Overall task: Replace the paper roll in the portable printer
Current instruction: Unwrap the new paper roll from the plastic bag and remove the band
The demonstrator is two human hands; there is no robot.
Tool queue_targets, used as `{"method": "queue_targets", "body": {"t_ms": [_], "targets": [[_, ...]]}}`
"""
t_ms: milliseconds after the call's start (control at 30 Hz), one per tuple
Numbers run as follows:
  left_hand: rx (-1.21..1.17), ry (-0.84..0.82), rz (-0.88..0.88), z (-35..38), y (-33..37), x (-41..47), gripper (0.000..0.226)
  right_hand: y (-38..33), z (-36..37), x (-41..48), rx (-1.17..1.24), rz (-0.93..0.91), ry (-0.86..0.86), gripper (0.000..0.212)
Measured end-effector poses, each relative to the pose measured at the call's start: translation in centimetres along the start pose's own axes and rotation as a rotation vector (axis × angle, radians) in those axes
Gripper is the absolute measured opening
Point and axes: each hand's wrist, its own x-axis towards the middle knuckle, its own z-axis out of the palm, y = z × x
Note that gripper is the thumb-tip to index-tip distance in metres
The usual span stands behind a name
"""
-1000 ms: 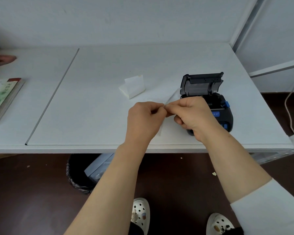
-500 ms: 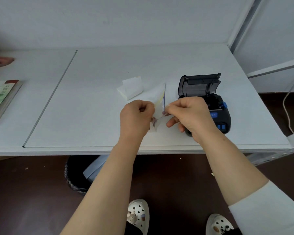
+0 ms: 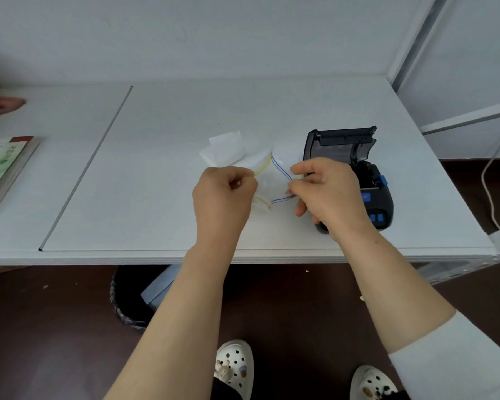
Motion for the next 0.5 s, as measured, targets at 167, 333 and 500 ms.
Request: {"method": "queue_targets", "body": {"t_ms": [167, 333, 500], "targets": [[-0.112, 0.003, -0.056, 0.34, 0.19, -0.02, 0.019, 0.15, 0.20, 0.09, -0.011, -0.057, 0.007, 0.027], [-0.101, 0.015, 0.041, 0.11, 0.10, 0.03, 0.014, 0.37, 0.35, 0.21, 0.011, -0.114, 0.039, 0.012], [-0.134, 0.138, -0.021, -0.48, -0.28, 0.75, 0.019, 0.90, 0.11, 0.57, -0.029, -0.120, 0.124, 0.012]]}}
